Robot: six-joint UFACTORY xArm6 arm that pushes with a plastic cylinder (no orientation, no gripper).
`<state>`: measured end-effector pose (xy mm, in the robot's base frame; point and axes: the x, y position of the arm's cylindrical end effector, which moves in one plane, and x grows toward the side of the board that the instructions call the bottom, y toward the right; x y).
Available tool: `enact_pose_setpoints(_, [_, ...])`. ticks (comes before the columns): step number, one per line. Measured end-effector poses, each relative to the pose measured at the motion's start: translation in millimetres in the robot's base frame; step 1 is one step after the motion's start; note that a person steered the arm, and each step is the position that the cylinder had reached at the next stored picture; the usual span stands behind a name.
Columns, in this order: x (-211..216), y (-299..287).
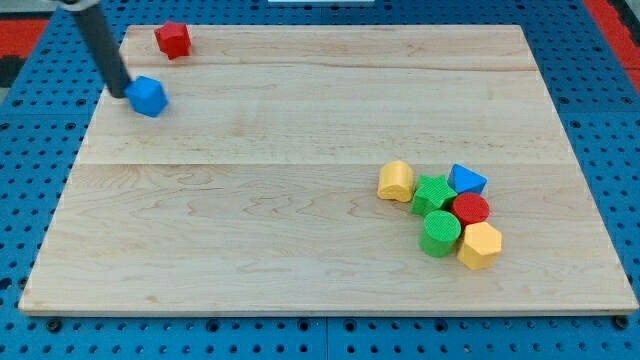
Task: Slide the blue cube left below the yellow heart
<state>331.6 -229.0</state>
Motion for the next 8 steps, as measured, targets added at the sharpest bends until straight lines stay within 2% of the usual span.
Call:
enact_pose_setpoints(2, [18.7, 105.4])
enact_pose_setpoints(3, [52.2, 77.2])
enact_pose_setpoints(4, [22.6, 72.6])
enact_pose_setpoints(5, [18.9, 123.8])
enact_pose_setpoints(6, [96.7, 148.8])
enact_pose_setpoints(7, [142.5, 193.7])
enact_pose_setpoints(8, [156.7, 180.1])
